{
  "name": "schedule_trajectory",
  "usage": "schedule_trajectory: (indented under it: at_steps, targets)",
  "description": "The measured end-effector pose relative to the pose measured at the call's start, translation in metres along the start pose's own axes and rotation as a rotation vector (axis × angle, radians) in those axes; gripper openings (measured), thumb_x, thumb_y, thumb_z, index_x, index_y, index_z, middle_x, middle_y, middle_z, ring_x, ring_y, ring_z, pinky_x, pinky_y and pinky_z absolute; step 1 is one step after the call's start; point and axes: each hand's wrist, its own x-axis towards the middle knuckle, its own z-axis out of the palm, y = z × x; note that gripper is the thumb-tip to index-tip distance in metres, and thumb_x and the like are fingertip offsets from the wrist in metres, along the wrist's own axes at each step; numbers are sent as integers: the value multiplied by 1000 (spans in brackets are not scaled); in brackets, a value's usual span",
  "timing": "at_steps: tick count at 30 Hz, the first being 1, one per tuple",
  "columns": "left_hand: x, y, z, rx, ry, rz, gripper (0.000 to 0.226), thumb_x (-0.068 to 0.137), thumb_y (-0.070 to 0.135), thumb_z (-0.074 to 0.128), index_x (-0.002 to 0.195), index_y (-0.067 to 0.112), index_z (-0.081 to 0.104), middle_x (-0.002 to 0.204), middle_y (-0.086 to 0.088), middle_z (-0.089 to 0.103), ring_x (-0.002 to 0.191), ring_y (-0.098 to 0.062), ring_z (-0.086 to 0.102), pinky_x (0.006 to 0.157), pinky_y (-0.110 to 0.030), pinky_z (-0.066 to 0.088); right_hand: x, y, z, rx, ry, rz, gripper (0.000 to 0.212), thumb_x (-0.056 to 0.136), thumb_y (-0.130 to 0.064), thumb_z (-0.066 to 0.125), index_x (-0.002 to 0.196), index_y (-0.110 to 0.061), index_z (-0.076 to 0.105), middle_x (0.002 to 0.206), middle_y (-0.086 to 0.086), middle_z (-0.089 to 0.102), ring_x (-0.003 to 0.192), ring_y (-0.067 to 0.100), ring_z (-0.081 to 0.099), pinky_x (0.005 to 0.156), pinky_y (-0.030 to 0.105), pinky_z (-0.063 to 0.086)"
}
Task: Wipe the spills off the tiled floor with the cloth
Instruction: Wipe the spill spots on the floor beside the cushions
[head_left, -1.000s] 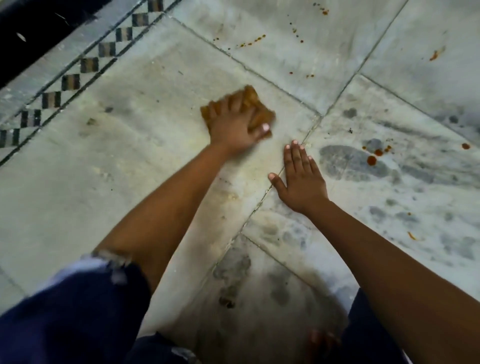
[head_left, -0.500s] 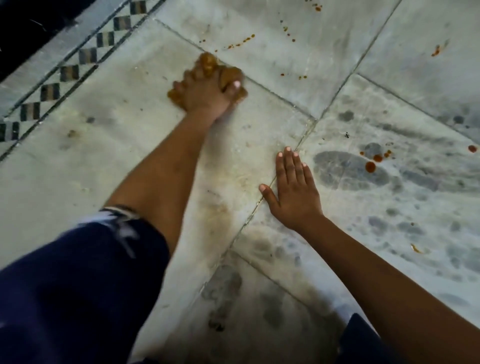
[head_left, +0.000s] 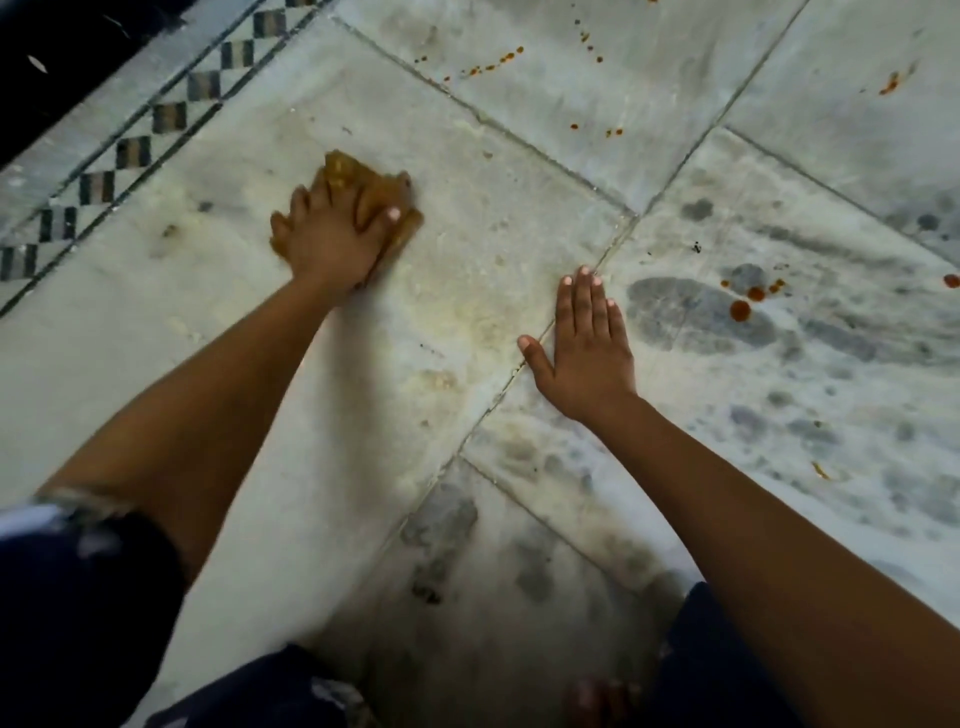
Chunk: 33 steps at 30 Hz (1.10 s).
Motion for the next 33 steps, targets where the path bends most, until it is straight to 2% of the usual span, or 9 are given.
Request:
schedule_trajectory:
  at_steps: [3,7,11,14,17,19,25,29,33]
  targets:
    - [11,34,2,-23,-47,-12,69,89,65,32,146,25,27,156,-11,17,140,-37,17,112,-57,9,0,0,-1,16,-3,0,77,96,-55,15,146,-6,-17,154,13,-23,143,23,-20,116,34,-11]
    - [-73,43,28,82,-56,343,79,78,73,21,142,29,38,156,-9,21,141,-34,16,112,-55,6,-8,0,3,91,66,-24,70,98,-49,16,147,-6,-11,156,12,-16,144,21,-15,116,32,-10]
    - [-137,-26,34,74,-38,621,66,82,75,20,137,43,38,149,-11,36,138,-36,28,109,-56,15,-15,0,10,79,83,-56,75,92,-53,9,148,-7,-10,157,10,-15,144,20,-14,115,32,-10]
    - [-112,-76,21,106,-20,405,80,77,82,14,141,38,35,149,-15,34,138,-38,26,108,-56,14,-14,1,12,59,68,-59,74,97,-52,17,148,-6,-11,156,11,-16,144,21,-15,115,32,-9]
    - [-55,-81,5,51,-33,16,72,84,72,32,143,30,34,156,-10,17,141,-37,15,111,-56,10,-13,0,11,44,69,-50,74,97,-51,19,147,-6,-11,156,11,-16,144,21,-15,115,33,-9]
    - [-35,-63,-1,-6,-27,-72,68,85,68,39,142,32,31,157,-9,14,139,-39,16,109,-59,14,-12,0,11,29,57,-50,74,97,-52,18,147,-6,-12,156,11,-17,144,21,-16,116,33,-9]
    - [-95,-40,5,136,-68,236,74,76,68,31,142,36,31,153,-16,21,134,-41,25,101,-53,25,-15,-6,1,90,5,-18,73,97,-52,16,148,-7,-10,157,10,-15,144,20,-15,114,33,-11]
    - [-145,-41,4,162,-53,357,59,87,54,46,141,36,35,149,-13,32,124,-36,42,92,-47,38,-24,-21,-12,203,-40,9,70,97,-51,14,148,-10,-8,158,7,-12,144,18,-14,115,34,-11]
    - [-168,-36,-21,-233,-75,243,50,90,42,55,136,37,38,124,-4,57,103,-28,59,77,-34,48,-35,-37,-34,304,-2,-37,67,99,-48,16,149,-10,-5,158,7,-10,145,19,-11,116,34,-8]
